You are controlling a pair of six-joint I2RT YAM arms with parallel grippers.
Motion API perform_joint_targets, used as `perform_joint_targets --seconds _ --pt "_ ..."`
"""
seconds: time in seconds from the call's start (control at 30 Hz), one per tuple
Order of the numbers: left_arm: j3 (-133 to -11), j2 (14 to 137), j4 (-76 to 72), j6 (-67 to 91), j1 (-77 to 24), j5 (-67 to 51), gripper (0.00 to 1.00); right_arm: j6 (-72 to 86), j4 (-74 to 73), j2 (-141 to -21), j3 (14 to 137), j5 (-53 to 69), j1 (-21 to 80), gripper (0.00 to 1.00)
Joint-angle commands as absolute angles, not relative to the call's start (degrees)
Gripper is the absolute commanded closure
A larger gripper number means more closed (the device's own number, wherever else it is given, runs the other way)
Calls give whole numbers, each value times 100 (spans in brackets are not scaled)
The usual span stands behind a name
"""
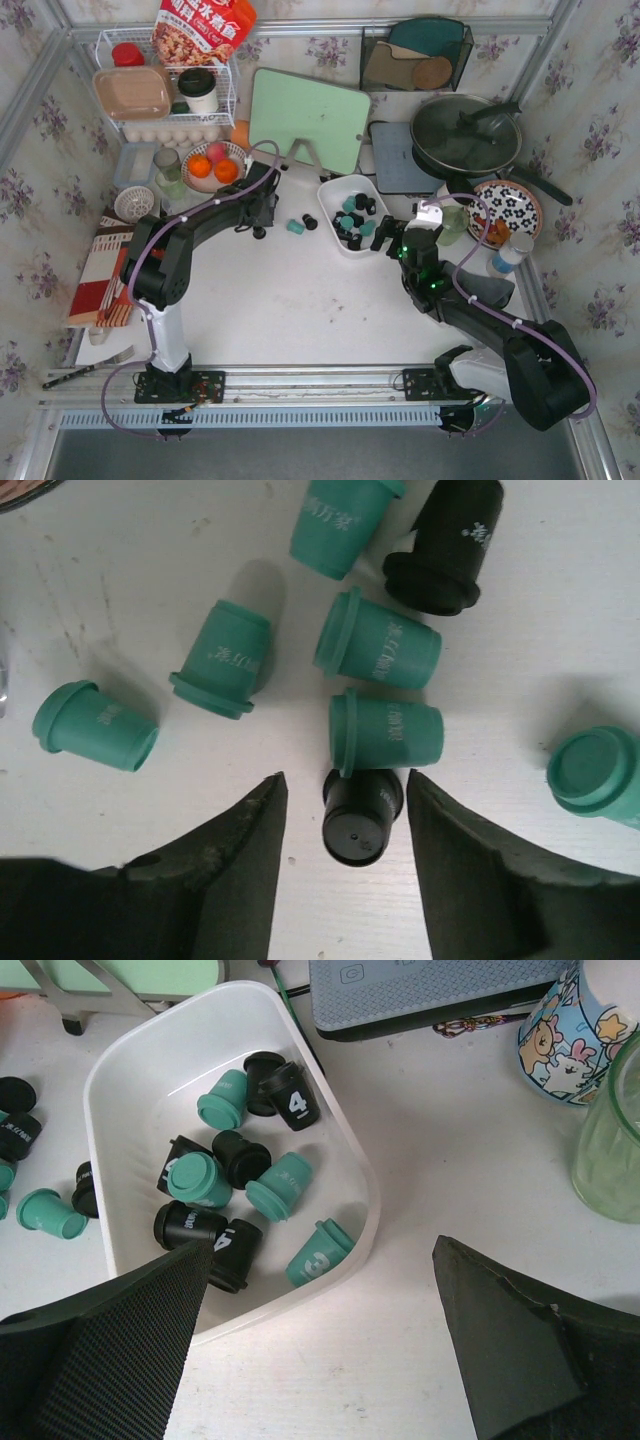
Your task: Mix the coffee capsules in the storage basket
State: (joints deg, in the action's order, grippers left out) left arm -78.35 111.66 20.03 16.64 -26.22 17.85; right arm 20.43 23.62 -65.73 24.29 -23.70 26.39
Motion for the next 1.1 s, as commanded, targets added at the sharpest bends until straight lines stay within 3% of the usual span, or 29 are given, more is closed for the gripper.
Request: perform_joint_targets --seconds 0.0,0.07,0.37,0.47,0.53,0.83,1.07 --pt "-7970 11263 1958 1593 -2619 1630 52 2042 2353 -6616 2504 -2391 2645 0" --pt "-7984 11296 1972 1599 -2619 1504 60 2040 2364 -6621 2508 -2370 2651 0" --pt "-7748 11243 2173 1810 -2619 1586 62 2065 2335 -6618 2519 -2319 2644 0" --pt "-7698 11179 2190 1837 -2619 1516 82 2065 2338 -6627 2523 -2316 2644 0" --pt "-7650 11010 2189 1906 -2619 1383 88 2071 2331 -6631 2525 -2323 2650 0" --pt "-7512 9699 1326 2025 -2823 -143 87 2109 2306 -6679 2550 -2302 2647 0" --pt "-7621 10103 -523 1501 -3371 -824 84 2136 2298 -6622 2536 -2330 2642 0"
